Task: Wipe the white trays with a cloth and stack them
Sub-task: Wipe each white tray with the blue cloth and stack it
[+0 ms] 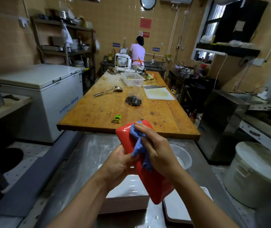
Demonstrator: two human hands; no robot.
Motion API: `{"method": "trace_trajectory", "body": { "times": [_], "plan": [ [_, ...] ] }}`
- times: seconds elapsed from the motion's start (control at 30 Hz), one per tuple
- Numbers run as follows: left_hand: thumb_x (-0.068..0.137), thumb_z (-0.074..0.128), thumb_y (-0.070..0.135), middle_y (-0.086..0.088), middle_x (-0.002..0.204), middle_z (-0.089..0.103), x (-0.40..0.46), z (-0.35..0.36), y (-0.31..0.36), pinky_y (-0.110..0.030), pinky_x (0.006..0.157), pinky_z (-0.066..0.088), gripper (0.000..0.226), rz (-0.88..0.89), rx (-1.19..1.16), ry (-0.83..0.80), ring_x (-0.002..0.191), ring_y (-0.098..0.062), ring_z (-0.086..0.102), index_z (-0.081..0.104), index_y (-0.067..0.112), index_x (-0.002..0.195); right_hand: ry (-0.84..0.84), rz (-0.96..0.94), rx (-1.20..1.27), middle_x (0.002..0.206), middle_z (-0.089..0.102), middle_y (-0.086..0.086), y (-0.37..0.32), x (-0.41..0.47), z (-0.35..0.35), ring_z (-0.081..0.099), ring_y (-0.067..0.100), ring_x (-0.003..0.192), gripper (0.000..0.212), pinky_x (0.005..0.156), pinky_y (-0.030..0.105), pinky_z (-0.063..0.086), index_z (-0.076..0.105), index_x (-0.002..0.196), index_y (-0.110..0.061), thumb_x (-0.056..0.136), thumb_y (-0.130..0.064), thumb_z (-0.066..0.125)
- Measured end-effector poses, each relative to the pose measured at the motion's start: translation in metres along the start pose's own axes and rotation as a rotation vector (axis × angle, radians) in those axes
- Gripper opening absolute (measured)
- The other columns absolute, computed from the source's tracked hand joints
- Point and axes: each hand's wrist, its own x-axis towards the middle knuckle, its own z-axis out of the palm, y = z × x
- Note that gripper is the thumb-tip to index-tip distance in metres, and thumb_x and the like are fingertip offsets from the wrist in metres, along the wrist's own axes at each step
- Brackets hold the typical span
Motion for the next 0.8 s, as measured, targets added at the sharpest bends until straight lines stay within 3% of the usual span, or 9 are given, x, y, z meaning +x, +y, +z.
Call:
{"method": "trace_trajectory", "body": {
  "times": [0.13, 0.27, 0.37, 0.5, 0.63, 0.8],
  "plan": [
    [0.078, 0.047, -0.008, -0.007, 0.082, 0.070, -0.002, 0.000, 0.002, -0.033, 0.058, 0.054, 0.045, -0.014, 0.115, 0.004, 0.073, -0.019, 0.068, 0.052, 0.014, 0.116, -0.057, -0.130, -0.125, 0.140, 0.049, 0.003, -0.009, 0.013, 0.010, 0.037, 0.009, 0.134, 0.036, 0.111, 0.018, 0.026, 0.055, 0.129, -0.009, 0.094, -0.007, 0.049],
    [0.071, 0.055, 0.001, -0.010, 0.088, 0.071, -0.007, -0.002, 0.002, -0.034, 0.060, 0.054, 0.041, 0.006, 0.179, -0.040, 0.080, -0.022, 0.068, 0.059, 0.018, 0.108, -0.082, -0.184, -0.277, 0.128, 0.055, 0.004, -0.006, 0.020, 0.012, 0.047, 0.017, 0.121, 0.037, 0.104, 0.027, 0.034, 0.058, 0.124, -0.012, 0.089, -0.016, 0.047],
    [0.072, 0.062, 0.007, -0.011, 0.096, 0.069, -0.012, -0.006, 0.001, -0.039, 0.066, 0.056, 0.041, 0.001, 0.165, -0.055, 0.085, -0.028, 0.065, 0.058, 0.016, 0.112, -0.036, -0.109, -0.280, 0.122, 0.057, 0.004, 0.005, 0.020, 0.006, 0.050, 0.016, 0.113, 0.038, 0.098, 0.025, 0.036, 0.059, 0.121, -0.012, 0.088, -0.019, 0.043],
    [0.070, 0.063, 0.007, -0.005, 0.091, 0.072, -0.017, -0.007, 0.001, -0.035, 0.059, 0.057, 0.041, -0.016, 0.100, -0.082, 0.077, -0.021, 0.069, 0.056, 0.013, 0.110, 0.049, 0.081, -0.192, 0.116, 0.058, 0.002, 0.026, 0.016, -0.009, 0.052, 0.014, 0.108, 0.036, 0.088, 0.014, 0.033, 0.060, 0.119, -0.012, 0.090, -0.022, 0.041],
    [0.070, 0.063, 0.006, -0.008, 0.095, 0.071, -0.016, -0.008, 0.000, -0.037, 0.061, 0.058, 0.045, -0.026, 0.046, -0.077, 0.079, -0.022, 0.069, 0.055, 0.008, 0.114, 0.096, 0.176, -0.147, 0.125, 0.056, 0.004, 0.035, 0.012, -0.014, 0.050, 0.017, 0.118, 0.032, 0.089, 0.013, 0.031, 0.054, 0.128, -0.012, 0.098, -0.013, 0.045],
    [0.065, 0.070, -0.001, -0.011, 0.092, 0.072, -0.008, -0.014, 0.004, -0.038, 0.062, 0.058, 0.051, 0.010, -0.097, 0.031, 0.073, -0.021, 0.070, 0.057, 0.004, 0.114, 0.048, 0.273, -0.147, 0.137, 0.050, -0.001, 0.039, -0.014, -0.014, 0.045, 0.005, 0.117, 0.043, 0.088, 0.013, 0.031, 0.039, 0.142, -0.024, 0.099, -0.021, 0.043]
  ]
}}
